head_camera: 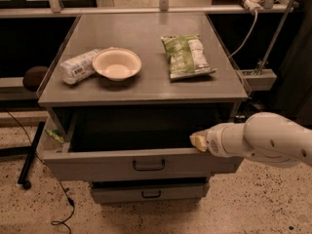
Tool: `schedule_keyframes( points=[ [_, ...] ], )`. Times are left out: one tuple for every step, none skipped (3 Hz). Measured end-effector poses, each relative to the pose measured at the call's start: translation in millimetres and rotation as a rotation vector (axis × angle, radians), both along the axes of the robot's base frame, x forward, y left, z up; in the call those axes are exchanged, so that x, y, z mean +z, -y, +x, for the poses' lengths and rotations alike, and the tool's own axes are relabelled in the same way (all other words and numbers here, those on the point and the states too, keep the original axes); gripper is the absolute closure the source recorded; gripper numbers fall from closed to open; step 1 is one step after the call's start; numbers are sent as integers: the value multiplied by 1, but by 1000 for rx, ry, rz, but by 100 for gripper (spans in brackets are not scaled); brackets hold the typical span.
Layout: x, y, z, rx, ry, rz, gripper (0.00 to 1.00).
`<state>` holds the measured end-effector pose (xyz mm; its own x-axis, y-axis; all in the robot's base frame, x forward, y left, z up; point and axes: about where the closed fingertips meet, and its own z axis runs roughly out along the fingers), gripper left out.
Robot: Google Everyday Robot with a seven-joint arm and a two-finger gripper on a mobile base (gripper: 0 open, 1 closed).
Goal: Open top drawer
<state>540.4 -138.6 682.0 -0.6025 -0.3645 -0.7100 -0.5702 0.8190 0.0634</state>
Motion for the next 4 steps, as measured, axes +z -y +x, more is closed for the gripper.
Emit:
schedule_keyframes(
  points=[
    [-4,4,-13,92,-8,-14,100],
    [0,6,-14,101,-9,-16,100],
    [-2,20,-13,111,-8,-34,81],
    [-6,22,-25,199,-31,-52,58]
  ],
)
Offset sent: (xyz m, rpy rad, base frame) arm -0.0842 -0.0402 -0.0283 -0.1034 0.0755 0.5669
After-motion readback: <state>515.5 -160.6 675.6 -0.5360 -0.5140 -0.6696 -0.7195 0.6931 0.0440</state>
